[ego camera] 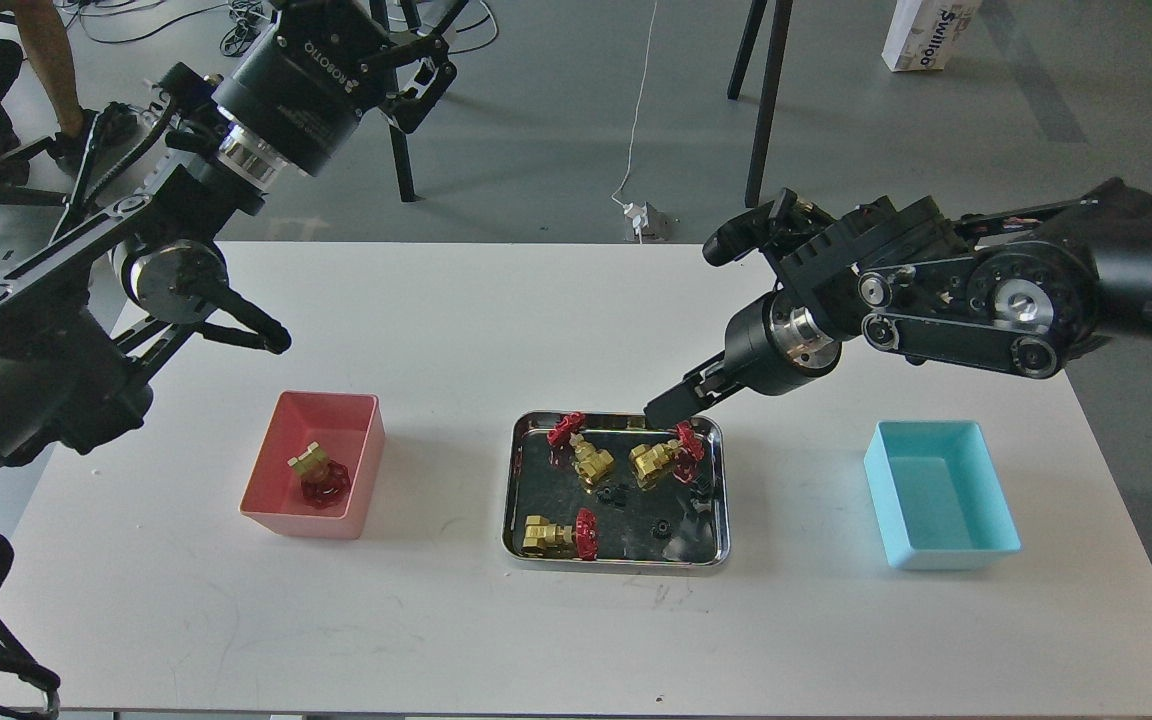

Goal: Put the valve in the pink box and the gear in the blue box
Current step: 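Move the right gripper over the metal tray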

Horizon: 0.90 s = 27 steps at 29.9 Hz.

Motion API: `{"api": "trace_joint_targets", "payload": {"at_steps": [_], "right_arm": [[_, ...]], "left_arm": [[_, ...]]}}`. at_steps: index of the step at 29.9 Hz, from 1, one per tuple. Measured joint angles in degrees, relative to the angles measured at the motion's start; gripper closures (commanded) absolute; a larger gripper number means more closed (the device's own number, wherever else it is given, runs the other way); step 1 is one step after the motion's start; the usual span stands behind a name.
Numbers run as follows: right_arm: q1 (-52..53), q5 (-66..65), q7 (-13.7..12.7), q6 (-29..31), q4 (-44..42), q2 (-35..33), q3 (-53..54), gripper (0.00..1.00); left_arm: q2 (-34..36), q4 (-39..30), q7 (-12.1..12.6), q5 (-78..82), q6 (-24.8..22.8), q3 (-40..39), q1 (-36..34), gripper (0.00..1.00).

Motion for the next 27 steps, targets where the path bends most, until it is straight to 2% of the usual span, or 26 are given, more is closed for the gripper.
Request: {"api": "trace_joint_targets", "payload": {"at_steps": [4, 10, 19, 27], "right_arm": [[-1.1, -3.4, -0.2, 0.0, -0.8, 6.6, -1.7, 0.35], [-2.1, -4.1, -0.9, 0.0, -1.8, 12.4, -7.3, 0.35], [-4.9, -4.7, -3.2, 0.0, -5.2, 13.5, -9.2, 0.36], [-7.2, -5.1, -3.4, 0.0, -7.8, 13.5, -9.2, 0.39]], "left_arm": [[-0.2, 0.0, 0.0, 0.0, 0.0, 0.0, 0.2, 0.17], [-0.2, 0.0, 0.0, -0.1, 0.0, 0.0, 1.3, 0.16], [-0.2, 0.0, 0.0, 0.0, 0.0, 0.0, 2.2, 0.16], [-0.5, 0.0, 0.0, 0.1, 0.0, 0.0, 2.3, 0.16]]}}
